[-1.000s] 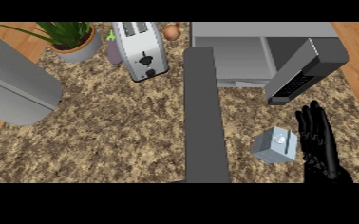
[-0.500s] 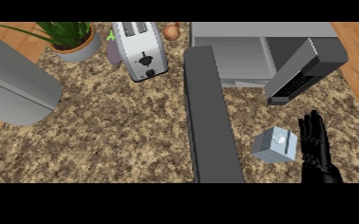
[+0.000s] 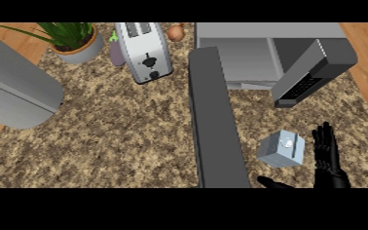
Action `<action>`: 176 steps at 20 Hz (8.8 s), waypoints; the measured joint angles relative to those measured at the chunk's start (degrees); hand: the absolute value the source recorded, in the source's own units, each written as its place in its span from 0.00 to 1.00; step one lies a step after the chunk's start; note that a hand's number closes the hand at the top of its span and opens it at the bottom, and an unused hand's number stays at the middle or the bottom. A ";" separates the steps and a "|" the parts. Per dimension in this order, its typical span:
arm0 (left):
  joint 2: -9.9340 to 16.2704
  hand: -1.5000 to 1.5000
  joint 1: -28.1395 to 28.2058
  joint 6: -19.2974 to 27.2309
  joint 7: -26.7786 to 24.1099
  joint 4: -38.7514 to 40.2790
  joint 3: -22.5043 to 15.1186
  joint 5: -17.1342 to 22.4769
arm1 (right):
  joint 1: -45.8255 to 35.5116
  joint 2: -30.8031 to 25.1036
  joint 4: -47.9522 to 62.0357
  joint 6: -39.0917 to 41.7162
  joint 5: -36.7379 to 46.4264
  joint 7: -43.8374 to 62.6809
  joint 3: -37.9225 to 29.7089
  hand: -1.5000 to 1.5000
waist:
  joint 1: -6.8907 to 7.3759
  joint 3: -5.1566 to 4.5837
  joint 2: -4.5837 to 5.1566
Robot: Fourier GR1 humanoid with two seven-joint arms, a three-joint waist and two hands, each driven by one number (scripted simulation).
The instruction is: Pick up the milk, place it into the microwave and close the microwave
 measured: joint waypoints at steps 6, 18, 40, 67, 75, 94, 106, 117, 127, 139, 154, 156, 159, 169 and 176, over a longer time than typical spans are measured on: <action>-2.42 0.00 1.14 -1.27 0.24 -1.85 0.70 -0.81 | -2.50 -1.08 9.22 4.07 -3.20 -6.28 -3.85 0.00 | 0.05 0.01 0.02; -5.02 0.00 1.23 -4.33 0.51 -1.75 2.86 -1.14 | -9.51 -0.25 28.33 4.76 -2.61 -18.40 -8.13 0.00 | 0.13 0.01 0.04; -4.80 0.00 -0.58 -7.01 4.49 -2.07 6.81 2.79 | -32.46 -4.58 60.56 8.85 -1.06 -37.56 -13.87 1.00 | 0.65 -0.02 0.19; -4.75 0.00 -0.95 -9.98 4.66 0.87 10.83 4.40 | -43.86 -2.38 48.55 17.26 0.58 -22.69 -7.34 1.00 | 0.20 -0.02 -0.01; -4.12 0.00 -2.06 -10.94 4.36 3.00 11.27 4.27 | -57.62 -1.60 58.44 7.33 7.04 -17.23 -7.45 1.00 | 0.96 0.03 0.31; -3.07 0.00 -6.49 -12.52 2.74 7.51 9.72 1.63 | -78.92 -5.67 86.27 -12.71 13.40 -18.51 -13.53 1.00 | 4.83 0.14 2.14; -1.52 0.00 -10.02 -12.72 2.92 10.38 8.36 0.78 | -81.01 -10.50 92.16 -23.83 18.15 -19.18 -12.04 0.00 | 7.15 0.19 3.62; -1.14 0.00 -11.72 -12.63 2.09 11.25 7.46 -2.84 | -81.53 -13.13 95.90 -30.37 21.50 -13.35 -9.86 0.00 | 8.20 0.32 4.17; -0.59 0.00 -12.57 -16.03 1.12 13.94 4.64 -4.38 | -82.21 -11.33 94.47 -21.71 19.75 -18.76 -11.45 0.00 | 7.72 0.36 3.92; -2.45 0.00 -12.87 -20.34 -0.14 15.01 -1.16 -5.77 | -79.56 -8.42 93.02 -6.30 11.66 -26.73 -18.96 0.00 | 5.30 0.29 2.67; -7.84 1.00 -13.35 -18.89 3.36 12.61 -11.53 -9.82 | -69.64 -6.82 92.87 16.65 5.17 -34.16 -23.88 0.00 | 1.68 0.12 0.85; -7.59 1.00 -12.95 -17.81 4.26 12.21 -13.56 -9.64 | -67.42 -6.42 92.17 18.55 4.88 -35.25 -23.76 0.00 | 1.24 0.09 0.63; -8.15 1.00 -12.07 -15.99 4.25 12.02 -17.08 -11.05 | -63.95 -5.98 90.24 20.20 4.40 -35.95 -23.31 0.00 | 0.54 0.05 0.31; -8.48 1.00 -15.27 -11.57 4.18 13.50 -26.75 -18.14 | -49.28 -5.14 78.26 23.60 3.31 -36.42 -19.96 0.00 | -1.27 -0.08 -0.34; -8.67 1.00 -21.77 -5.19 -0.91 20.83 -36.66 -27.23 | -36.80 -6.57 65.87 26.86 1.76 -35.60 -17.85 0.00 | -1.98 -0.12 -0.30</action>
